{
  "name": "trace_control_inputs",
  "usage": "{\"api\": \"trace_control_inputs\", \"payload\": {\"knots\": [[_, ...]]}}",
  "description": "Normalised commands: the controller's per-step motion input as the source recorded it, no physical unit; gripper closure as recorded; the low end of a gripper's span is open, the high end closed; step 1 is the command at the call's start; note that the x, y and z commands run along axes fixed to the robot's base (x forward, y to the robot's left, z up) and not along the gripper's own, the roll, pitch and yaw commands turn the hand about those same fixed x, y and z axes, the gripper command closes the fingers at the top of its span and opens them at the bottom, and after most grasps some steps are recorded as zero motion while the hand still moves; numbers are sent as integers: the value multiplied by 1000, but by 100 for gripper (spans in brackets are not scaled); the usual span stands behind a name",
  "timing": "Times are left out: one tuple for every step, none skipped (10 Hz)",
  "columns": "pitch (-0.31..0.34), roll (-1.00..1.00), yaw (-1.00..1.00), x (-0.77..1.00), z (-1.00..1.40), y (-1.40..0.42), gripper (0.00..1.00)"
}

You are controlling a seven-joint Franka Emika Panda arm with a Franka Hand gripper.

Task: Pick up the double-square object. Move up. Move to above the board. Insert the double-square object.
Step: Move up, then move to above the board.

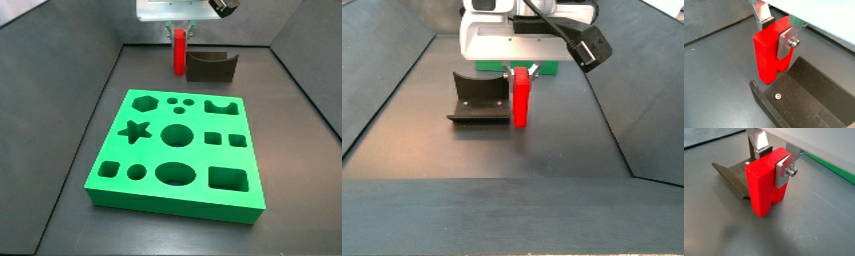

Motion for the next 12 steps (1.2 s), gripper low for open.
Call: {"api": "trace_control_inputs", "payload": {"knots": [[-32, 3, 2, 35, 824, 20, 100], [-10, -14, 6, 16, 685, 12, 100], [-1, -31, 10, 4, 534, 3, 100], [8, -52, 13, -7, 312, -3, 100], [13, -62, 13, -11, 199, -4, 100], [4, -245, 45, 188, 1000, -365, 100], [6, -245, 45, 189, 1000, -366, 100], [52, -191, 33, 167, 1000, -326, 100], [67, -154, 23, 158, 1000, -301, 100], [73, -125, 18, 151, 1000, -284, 100], [75, -111, 21, 144, 1000, -271, 100], [67, -99, 18, 129, 1000, -241, 100]]}}
